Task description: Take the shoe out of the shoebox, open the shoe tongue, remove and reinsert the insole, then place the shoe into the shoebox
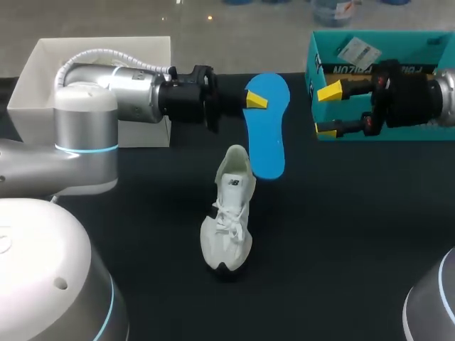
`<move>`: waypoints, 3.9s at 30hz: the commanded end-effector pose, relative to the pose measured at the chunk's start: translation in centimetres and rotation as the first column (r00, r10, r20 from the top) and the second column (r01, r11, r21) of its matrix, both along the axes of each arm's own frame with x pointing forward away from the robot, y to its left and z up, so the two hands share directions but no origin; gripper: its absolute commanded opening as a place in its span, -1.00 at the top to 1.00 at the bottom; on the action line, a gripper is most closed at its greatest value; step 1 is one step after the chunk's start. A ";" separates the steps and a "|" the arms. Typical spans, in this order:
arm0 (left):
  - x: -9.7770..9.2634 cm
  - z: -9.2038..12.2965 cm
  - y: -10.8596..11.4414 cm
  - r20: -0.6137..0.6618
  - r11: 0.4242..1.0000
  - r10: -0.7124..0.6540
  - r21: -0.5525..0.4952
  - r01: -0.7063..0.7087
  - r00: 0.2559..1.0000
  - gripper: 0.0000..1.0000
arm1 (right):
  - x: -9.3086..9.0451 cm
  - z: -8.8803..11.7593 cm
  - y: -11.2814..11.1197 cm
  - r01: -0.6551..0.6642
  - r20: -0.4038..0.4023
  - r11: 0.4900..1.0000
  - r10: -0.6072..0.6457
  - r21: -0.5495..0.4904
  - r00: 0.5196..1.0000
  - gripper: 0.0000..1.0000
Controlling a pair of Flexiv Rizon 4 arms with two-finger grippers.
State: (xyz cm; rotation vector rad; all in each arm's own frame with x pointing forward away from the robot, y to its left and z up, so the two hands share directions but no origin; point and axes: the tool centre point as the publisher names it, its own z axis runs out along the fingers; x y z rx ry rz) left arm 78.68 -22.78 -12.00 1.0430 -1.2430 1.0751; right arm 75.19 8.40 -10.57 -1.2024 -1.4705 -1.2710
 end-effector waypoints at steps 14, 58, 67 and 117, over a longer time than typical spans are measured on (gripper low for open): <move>-0.2 0.7 0.6 0.510 0.972 0.181 -0.221 -0.075 0.841 1.00 | 0.0 -0.1 0.1 0.001 -0.001 1.000 -0.001 0.000 1.000 -1.00; 1.7 0.7 1.3 0.437 0.997 0.056 -0.073 0.026 -0.898 1.00 | 0.0 -0.1 0.1 0.001 -0.001 1.000 -0.001 0.000 1.000 -1.00; 1.7 0.7 1.3 0.437 0.997 0.056 -0.073 0.026 -0.898 1.00 | 0.0 -0.1 0.1 0.001 -0.001 1.000 -0.001 0.000 1.000 -1.00; 2.7 -0.8 -0.9 0.044 0.966 0.257 0.011 0.258 -0.965 1.00 | 1.0 0.0 1.1 -0.001 0.006 1.000 0.001 0.008 1.000 -1.00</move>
